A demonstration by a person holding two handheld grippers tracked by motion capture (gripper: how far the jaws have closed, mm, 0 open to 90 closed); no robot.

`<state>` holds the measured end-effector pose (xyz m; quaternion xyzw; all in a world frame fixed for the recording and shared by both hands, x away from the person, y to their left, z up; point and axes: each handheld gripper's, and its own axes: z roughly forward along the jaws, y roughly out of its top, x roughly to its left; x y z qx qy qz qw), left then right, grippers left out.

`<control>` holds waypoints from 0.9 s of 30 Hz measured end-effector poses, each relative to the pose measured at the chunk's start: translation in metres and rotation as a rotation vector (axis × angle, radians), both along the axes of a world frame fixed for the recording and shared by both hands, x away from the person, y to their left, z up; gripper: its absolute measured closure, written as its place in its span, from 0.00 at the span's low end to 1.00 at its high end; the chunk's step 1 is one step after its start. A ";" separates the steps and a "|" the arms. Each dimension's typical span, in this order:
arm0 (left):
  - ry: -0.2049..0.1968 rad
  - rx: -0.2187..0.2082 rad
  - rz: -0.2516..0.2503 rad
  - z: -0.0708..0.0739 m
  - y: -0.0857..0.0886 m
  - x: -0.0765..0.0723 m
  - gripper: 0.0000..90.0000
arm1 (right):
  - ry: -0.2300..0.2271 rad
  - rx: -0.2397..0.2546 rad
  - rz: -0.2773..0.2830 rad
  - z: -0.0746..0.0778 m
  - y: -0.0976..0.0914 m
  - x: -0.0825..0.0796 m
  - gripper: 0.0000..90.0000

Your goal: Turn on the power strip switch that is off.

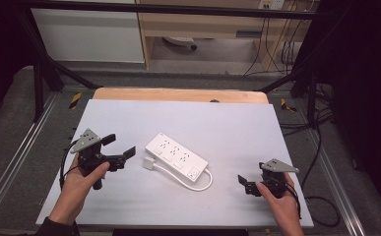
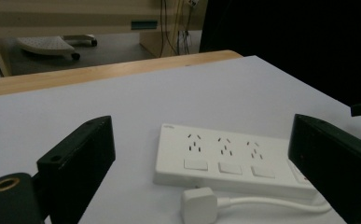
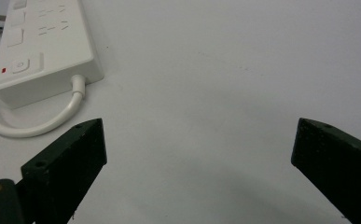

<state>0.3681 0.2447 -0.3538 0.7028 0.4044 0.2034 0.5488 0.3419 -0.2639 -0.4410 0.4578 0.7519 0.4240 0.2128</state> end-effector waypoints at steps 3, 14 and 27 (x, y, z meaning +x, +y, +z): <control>-0.011 0.001 0.002 0.002 -0.004 0.003 0.08 | -0.001 0.008 -0.011 0.000 -0.002 0.000 0.04; 0.013 0.022 -0.026 0.007 -0.022 0.023 0.08 | -0.007 0.013 -0.012 0.001 -0.003 0.001 0.04; 0.023 0.031 -0.043 -0.003 -0.035 0.029 0.09 | -0.005 0.010 -0.012 0.002 -0.003 0.000 0.04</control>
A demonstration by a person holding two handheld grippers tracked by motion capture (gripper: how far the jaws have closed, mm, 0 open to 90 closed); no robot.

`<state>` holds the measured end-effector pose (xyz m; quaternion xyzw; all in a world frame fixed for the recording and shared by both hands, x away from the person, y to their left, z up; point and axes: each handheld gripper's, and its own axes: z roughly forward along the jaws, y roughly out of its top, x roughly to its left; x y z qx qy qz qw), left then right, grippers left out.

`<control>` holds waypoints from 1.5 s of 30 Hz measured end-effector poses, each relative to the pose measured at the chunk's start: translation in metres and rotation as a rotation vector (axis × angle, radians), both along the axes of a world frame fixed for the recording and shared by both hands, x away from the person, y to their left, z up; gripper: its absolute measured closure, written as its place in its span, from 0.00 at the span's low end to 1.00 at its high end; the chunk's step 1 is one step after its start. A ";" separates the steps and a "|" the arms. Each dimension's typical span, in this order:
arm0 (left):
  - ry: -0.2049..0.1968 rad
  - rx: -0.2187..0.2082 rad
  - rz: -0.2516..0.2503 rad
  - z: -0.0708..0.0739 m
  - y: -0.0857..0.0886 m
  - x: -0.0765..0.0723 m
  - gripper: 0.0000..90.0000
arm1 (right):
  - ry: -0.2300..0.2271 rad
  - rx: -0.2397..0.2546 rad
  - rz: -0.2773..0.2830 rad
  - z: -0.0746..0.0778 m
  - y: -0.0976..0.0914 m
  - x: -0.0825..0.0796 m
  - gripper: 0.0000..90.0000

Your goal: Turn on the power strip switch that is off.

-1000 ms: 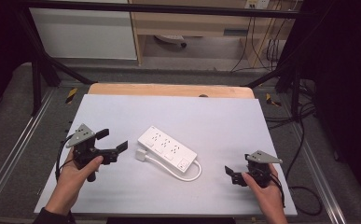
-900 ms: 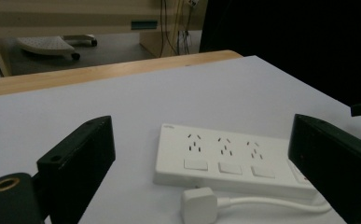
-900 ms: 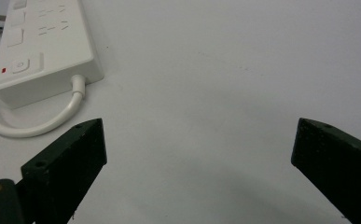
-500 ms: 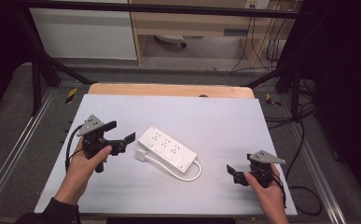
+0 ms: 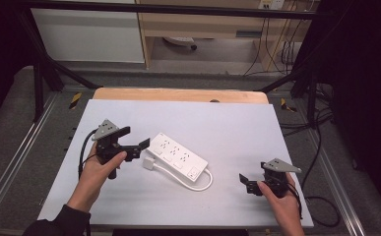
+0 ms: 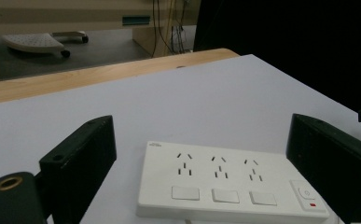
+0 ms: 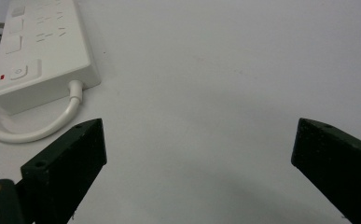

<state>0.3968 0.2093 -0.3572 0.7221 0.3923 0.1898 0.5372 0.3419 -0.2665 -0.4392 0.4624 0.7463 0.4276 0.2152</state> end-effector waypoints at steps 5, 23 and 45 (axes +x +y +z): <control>0.006 0.004 0.009 -0.003 -0.005 0.001 0.09 | -0.002 0.009 -0.001 0.000 0.000 0.000 0.04; 0.014 0.028 0.024 -0.015 -0.015 0.004 0.21 | -0.002 0.003 -0.006 0.000 -0.001 0.000 0.04; 0.062 0.062 0.006 -0.039 -0.019 0.011 0.45 | -0.004 0.001 -0.006 0.000 -0.001 0.000 0.04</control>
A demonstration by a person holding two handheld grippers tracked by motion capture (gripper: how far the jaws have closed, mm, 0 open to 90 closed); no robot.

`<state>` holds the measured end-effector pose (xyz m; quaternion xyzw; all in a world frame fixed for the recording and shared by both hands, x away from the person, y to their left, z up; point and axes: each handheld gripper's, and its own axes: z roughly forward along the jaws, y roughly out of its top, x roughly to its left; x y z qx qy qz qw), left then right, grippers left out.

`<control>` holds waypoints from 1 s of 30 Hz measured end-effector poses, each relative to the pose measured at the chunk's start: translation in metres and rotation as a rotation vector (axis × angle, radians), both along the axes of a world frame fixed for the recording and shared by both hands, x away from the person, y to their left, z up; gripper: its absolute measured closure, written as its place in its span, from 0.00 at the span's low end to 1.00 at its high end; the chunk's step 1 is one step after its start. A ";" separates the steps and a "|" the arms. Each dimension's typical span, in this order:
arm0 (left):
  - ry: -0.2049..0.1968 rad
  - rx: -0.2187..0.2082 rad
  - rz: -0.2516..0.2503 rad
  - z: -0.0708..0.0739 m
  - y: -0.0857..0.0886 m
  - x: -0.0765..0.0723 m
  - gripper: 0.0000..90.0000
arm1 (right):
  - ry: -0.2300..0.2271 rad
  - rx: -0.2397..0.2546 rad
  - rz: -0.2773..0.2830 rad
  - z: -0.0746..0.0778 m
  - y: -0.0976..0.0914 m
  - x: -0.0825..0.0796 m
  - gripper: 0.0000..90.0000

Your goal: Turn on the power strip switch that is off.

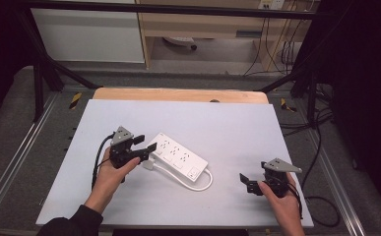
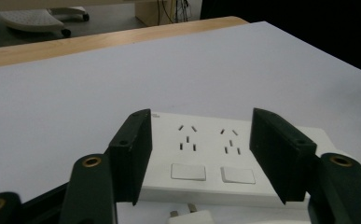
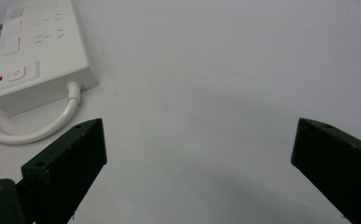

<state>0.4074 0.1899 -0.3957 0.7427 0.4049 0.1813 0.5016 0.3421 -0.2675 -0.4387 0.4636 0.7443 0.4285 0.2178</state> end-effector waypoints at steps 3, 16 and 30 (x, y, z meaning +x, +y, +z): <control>0.006 0.008 -0.001 -0.002 -0.001 0.001 0.48 | 0.000 -0.001 0.000 0.000 0.000 0.000 0.04; 0.020 0.031 -0.029 -0.010 -0.005 0.001 0.62 | 0.003 0.001 -0.004 0.000 -0.001 0.000 0.04; 0.034 0.053 -0.070 -0.017 -0.012 0.001 0.81 | 0.002 0.002 -0.006 0.000 -0.001 0.000 0.04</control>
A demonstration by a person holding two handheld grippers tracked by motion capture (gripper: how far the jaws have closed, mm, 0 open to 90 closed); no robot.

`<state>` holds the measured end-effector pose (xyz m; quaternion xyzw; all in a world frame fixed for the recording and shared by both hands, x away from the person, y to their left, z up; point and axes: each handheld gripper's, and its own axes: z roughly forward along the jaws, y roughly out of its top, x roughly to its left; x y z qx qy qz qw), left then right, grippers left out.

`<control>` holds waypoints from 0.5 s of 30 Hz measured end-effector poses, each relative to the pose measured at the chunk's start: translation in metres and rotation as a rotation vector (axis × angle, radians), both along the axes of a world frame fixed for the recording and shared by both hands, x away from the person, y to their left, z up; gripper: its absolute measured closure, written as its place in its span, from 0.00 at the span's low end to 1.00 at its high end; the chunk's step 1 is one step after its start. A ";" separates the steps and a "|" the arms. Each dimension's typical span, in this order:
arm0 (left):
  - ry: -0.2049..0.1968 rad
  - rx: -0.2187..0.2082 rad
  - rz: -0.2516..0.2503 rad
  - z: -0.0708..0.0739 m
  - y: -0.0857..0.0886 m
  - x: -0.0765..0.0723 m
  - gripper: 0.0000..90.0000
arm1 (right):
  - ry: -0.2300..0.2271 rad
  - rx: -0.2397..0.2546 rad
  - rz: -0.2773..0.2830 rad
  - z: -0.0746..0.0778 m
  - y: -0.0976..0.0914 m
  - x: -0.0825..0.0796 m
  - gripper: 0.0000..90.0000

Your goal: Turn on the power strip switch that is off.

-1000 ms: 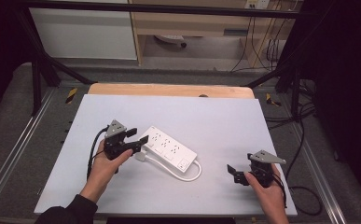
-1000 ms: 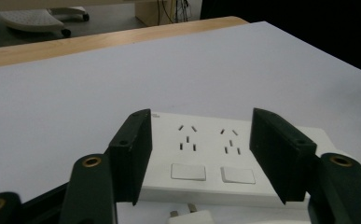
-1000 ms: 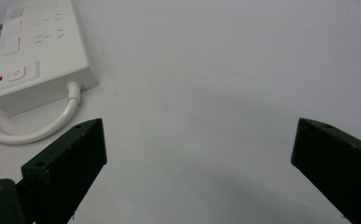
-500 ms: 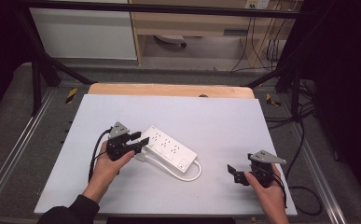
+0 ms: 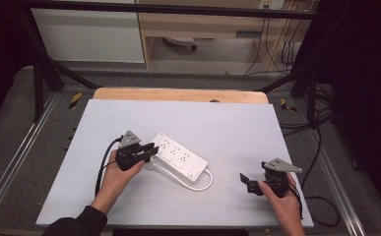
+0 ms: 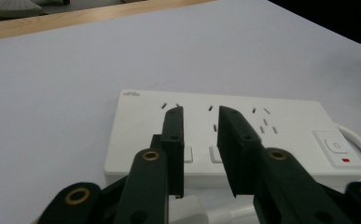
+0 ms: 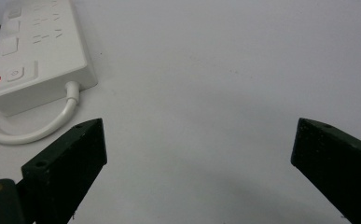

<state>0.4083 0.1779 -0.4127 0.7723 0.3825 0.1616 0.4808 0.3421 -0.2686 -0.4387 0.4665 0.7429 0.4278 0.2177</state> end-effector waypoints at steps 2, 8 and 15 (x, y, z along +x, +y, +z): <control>0.002 -0.003 -0.008 -0.001 -0.001 0.000 0.85 | 0.002 0.001 -0.006 0.000 -0.001 0.000 0.04; -0.001 0.005 -0.017 -0.004 -0.005 -0.001 0.91 | 0.001 0.003 -0.007 0.001 -0.001 0.000 0.04; -0.021 0.000 -0.028 -0.004 -0.005 0.000 0.99 | 0.002 0.002 -0.007 0.000 -0.001 0.000 0.04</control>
